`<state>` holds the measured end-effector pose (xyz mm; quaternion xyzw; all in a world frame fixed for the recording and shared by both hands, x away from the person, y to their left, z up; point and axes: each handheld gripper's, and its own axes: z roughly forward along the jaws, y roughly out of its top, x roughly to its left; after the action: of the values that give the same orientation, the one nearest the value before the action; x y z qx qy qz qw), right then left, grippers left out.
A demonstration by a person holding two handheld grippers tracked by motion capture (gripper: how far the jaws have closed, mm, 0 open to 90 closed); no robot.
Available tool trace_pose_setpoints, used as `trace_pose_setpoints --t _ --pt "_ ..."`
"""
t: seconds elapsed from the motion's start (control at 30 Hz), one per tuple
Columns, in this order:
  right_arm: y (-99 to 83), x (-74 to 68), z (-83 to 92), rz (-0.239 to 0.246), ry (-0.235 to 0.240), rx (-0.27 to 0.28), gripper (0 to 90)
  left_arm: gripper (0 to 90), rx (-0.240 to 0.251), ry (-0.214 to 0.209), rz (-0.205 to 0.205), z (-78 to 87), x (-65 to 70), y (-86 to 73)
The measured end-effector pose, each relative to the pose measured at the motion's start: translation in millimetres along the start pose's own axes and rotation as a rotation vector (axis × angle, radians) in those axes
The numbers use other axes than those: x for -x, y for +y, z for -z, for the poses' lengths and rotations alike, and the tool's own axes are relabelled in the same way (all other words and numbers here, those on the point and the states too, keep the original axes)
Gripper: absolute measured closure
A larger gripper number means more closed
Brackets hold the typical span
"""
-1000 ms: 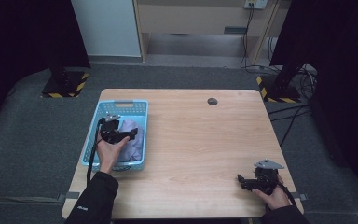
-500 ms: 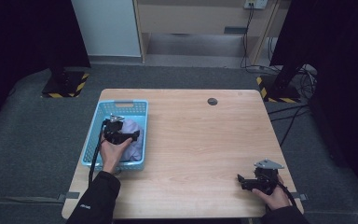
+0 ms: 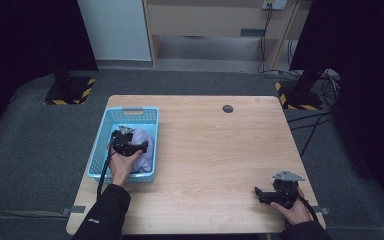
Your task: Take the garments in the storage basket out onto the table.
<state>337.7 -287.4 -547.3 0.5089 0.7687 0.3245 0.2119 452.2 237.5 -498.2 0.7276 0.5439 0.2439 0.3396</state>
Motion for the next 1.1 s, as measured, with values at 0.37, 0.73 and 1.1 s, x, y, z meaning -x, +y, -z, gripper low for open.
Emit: trace_pose_setpoints --t 0.37,0.73,1.1 --pt "0.0 0.0 0.0 0.0 0.0 0.0 0.4 45.1 0.01 0.029 -0.043 3.2 1.9 -1.9" --pt "0.0 0.0 0.0 0.0 0.0 0.0 0.5 57.5 0.02 0.034 -0.072 8.1 2.8 0.7" --pt "0.0 -0.1 0.0 -0.001 0.0 0.0 0.4 58.3 0.1 0.002 -0.038 23.5 0.7 9.4"
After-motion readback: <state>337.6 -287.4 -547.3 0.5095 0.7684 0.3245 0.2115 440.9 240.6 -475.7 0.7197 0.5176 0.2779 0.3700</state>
